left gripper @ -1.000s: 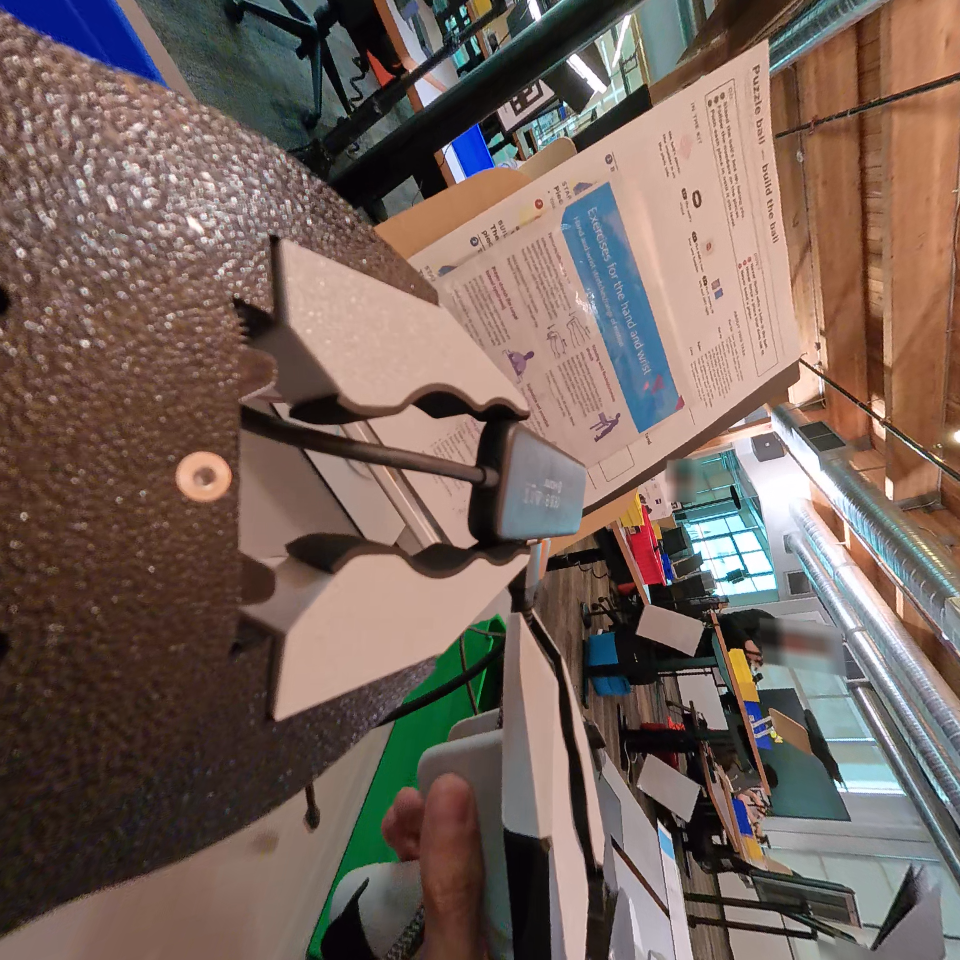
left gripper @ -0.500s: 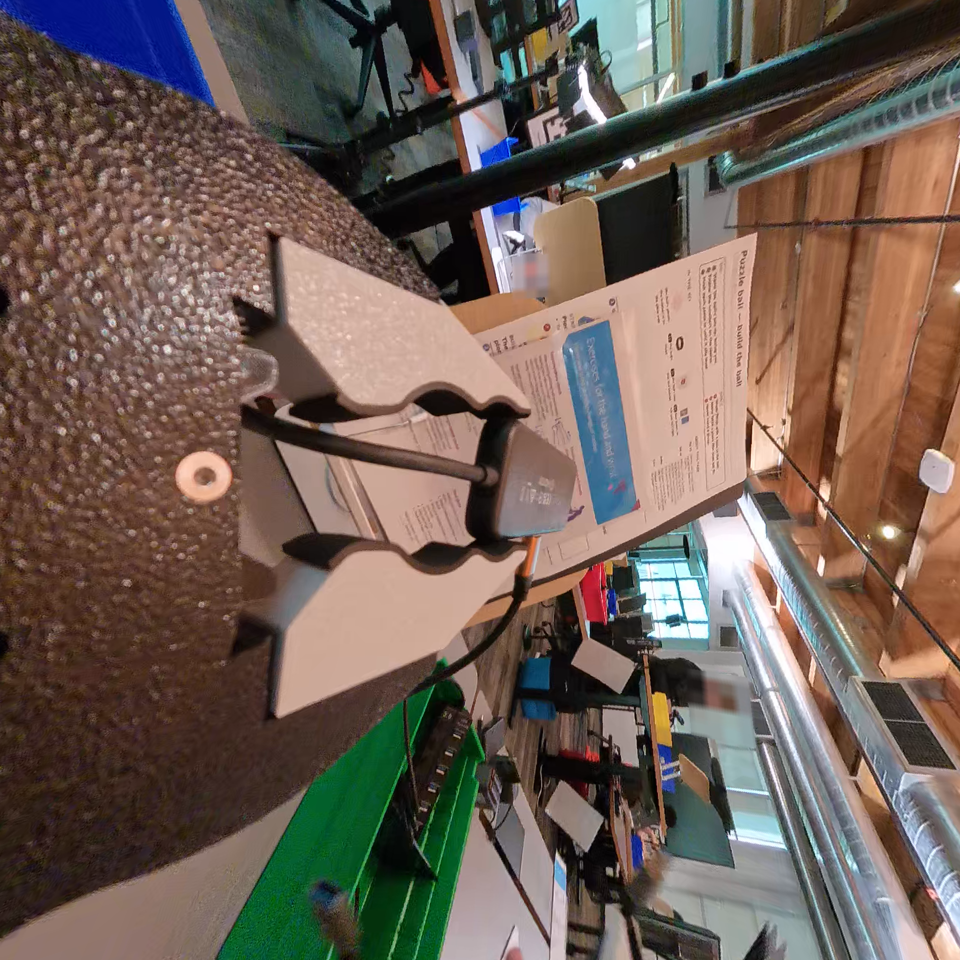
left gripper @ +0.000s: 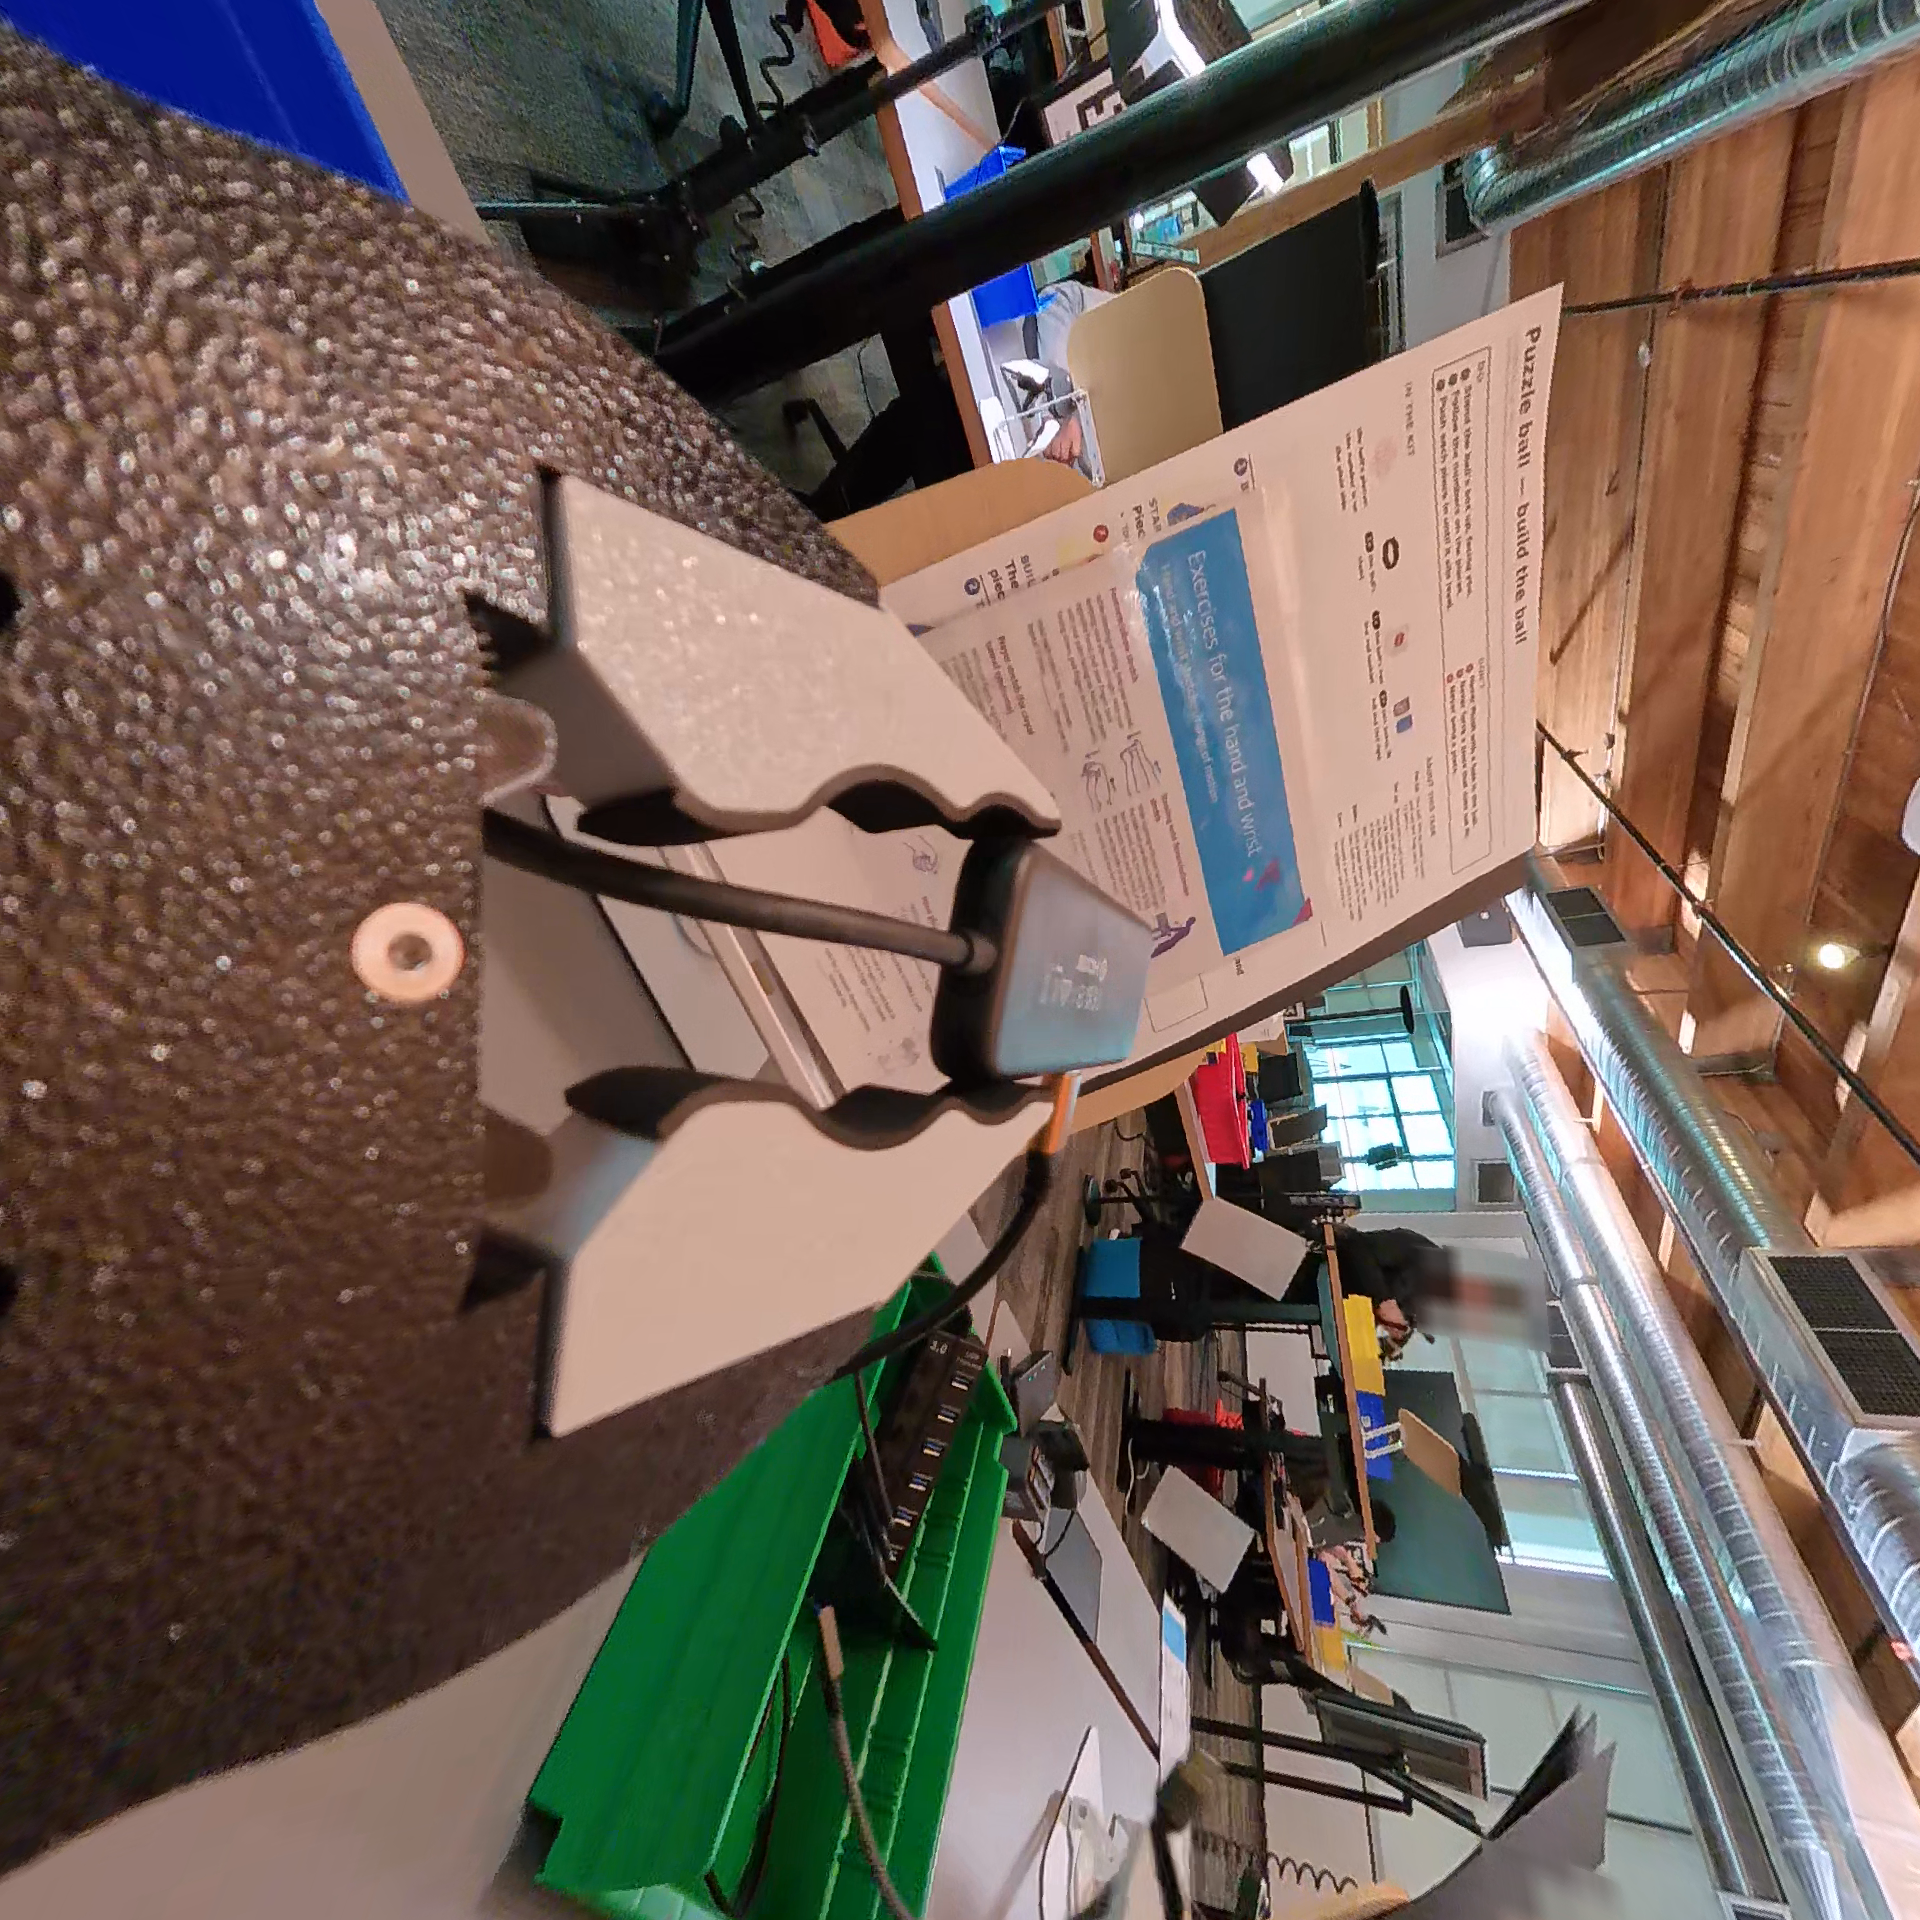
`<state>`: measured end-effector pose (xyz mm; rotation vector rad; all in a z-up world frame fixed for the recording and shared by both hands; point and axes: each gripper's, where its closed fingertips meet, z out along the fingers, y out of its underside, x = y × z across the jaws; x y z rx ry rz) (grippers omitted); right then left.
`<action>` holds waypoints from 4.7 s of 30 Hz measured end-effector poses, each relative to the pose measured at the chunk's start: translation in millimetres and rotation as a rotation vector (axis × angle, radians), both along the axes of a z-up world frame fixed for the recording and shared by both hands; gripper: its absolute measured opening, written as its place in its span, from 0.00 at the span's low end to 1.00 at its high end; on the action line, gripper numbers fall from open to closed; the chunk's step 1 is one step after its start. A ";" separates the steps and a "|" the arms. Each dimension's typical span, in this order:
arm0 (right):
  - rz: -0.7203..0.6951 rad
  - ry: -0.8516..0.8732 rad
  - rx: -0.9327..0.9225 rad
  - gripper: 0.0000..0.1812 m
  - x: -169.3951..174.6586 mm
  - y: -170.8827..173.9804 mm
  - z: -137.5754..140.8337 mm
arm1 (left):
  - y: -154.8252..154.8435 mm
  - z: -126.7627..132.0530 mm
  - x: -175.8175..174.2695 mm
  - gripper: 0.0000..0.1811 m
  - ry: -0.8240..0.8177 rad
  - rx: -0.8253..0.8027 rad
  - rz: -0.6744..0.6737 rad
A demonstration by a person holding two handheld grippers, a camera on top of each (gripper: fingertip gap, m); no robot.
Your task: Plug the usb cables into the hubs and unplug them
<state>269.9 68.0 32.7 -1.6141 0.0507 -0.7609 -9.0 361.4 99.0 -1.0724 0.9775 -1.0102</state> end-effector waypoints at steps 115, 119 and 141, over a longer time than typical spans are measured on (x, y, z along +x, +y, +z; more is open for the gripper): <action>1.010 1.092 0.225 0.42 -212.0 22.2 -22.8 | -229.1 -88.1 -16.7 0.24 0.139 0.051 -0.575; 1.318 1.396 0.282 0.32 -245.7 6.2 -19.3 | -261.8 -82.9 -14.5 0.25 0.119 0.325 -0.736; 0.879 0.952 0.462 0.06 -158.6 -26.2 11.5 | -244.3 -52.6 -30.8 0.51 0.030 0.240 -0.492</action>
